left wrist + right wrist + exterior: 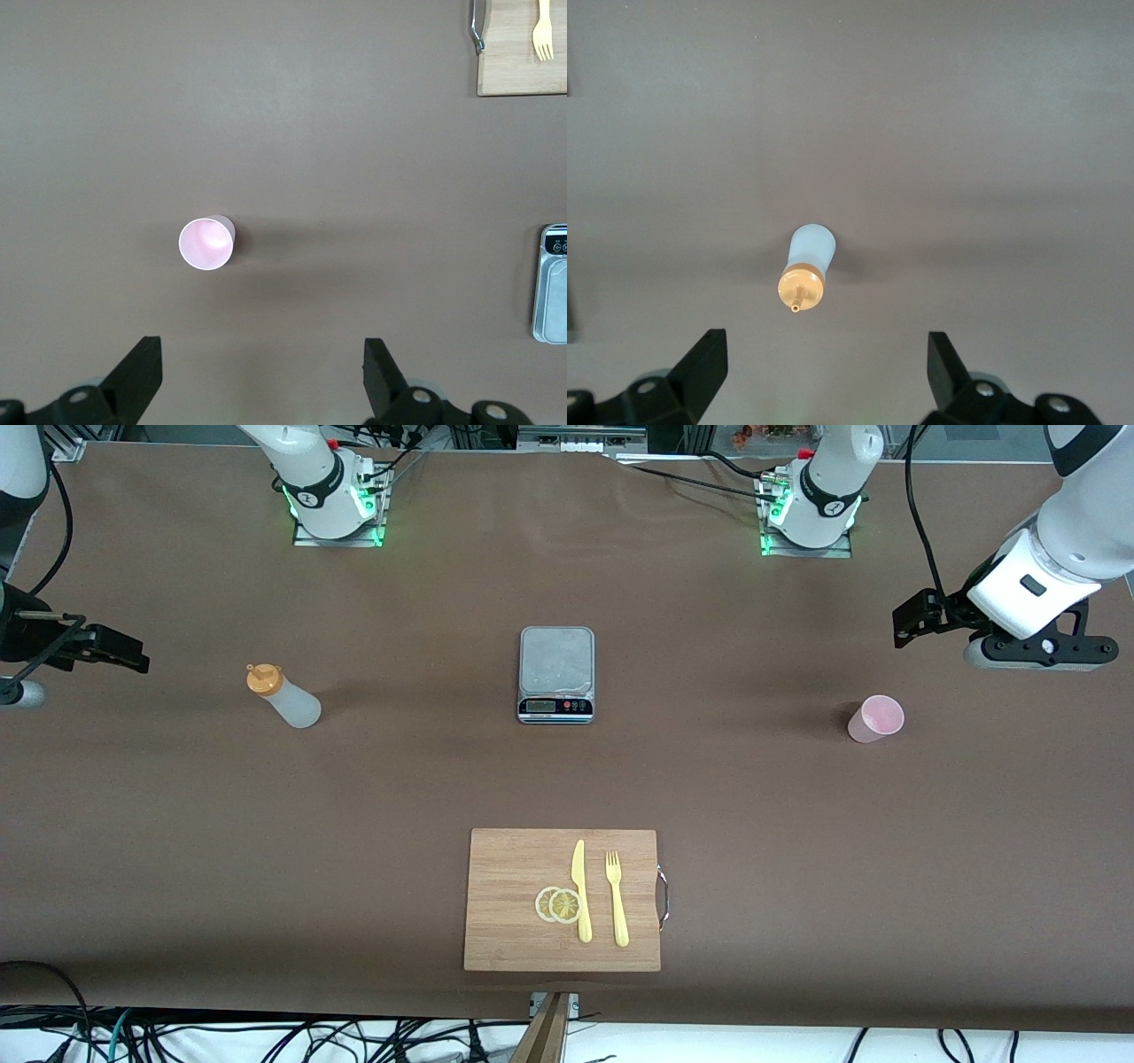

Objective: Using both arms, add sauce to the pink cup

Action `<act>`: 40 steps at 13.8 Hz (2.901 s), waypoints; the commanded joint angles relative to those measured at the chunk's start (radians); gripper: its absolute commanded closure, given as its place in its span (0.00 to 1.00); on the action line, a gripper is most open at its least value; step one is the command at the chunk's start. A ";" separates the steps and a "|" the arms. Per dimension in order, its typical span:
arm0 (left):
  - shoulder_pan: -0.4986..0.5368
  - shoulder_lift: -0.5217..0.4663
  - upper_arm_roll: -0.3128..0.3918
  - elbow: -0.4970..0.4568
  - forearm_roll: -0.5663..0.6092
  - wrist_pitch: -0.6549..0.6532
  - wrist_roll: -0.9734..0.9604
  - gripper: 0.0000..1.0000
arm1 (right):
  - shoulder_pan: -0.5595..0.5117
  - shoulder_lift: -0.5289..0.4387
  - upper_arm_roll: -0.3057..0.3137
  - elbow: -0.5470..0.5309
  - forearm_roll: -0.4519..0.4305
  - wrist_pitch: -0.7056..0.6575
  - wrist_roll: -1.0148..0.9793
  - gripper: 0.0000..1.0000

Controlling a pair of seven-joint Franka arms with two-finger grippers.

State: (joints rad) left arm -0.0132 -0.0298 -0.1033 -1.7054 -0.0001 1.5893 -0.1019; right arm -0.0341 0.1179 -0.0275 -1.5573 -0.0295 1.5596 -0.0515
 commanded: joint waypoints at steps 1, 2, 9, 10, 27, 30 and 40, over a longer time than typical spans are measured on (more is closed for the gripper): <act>0.004 0.014 0.000 0.032 -0.012 -0.031 0.021 0.00 | -0.003 0.011 0.001 0.025 -0.006 -0.012 0.004 0.00; 0.006 0.014 0.000 0.030 -0.012 -0.035 0.025 0.00 | -0.003 0.011 0.001 0.025 -0.007 -0.012 0.004 0.00; 0.001 0.025 -0.001 0.032 -0.023 -0.058 0.022 0.00 | -0.004 0.011 0.001 0.025 -0.006 -0.012 0.002 0.00; -0.001 0.045 0.000 0.033 -0.023 -0.061 0.016 0.00 | -0.004 0.011 0.001 0.026 -0.007 -0.012 0.004 0.00; 0.088 0.107 0.004 -0.032 0.058 -0.117 0.128 0.00 | -0.004 0.011 0.001 0.025 -0.007 -0.010 0.004 0.00; 0.136 0.099 0.002 -0.156 0.094 0.033 0.189 0.00 | -0.004 0.011 0.001 0.026 -0.004 -0.012 0.005 0.00; 0.259 0.116 0.000 -0.626 0.103 0.745 0.337 0.00 | 0.000 0.011 0.003 0.025 -0.003 -0.012 0.012 0.00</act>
State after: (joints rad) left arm 0.2330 0.0981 -0.0932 -2.2936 0.0871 2.2816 0.2177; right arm -0.0342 0.1207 -0.0276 -1.5558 -0.0295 1.5596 -0.0515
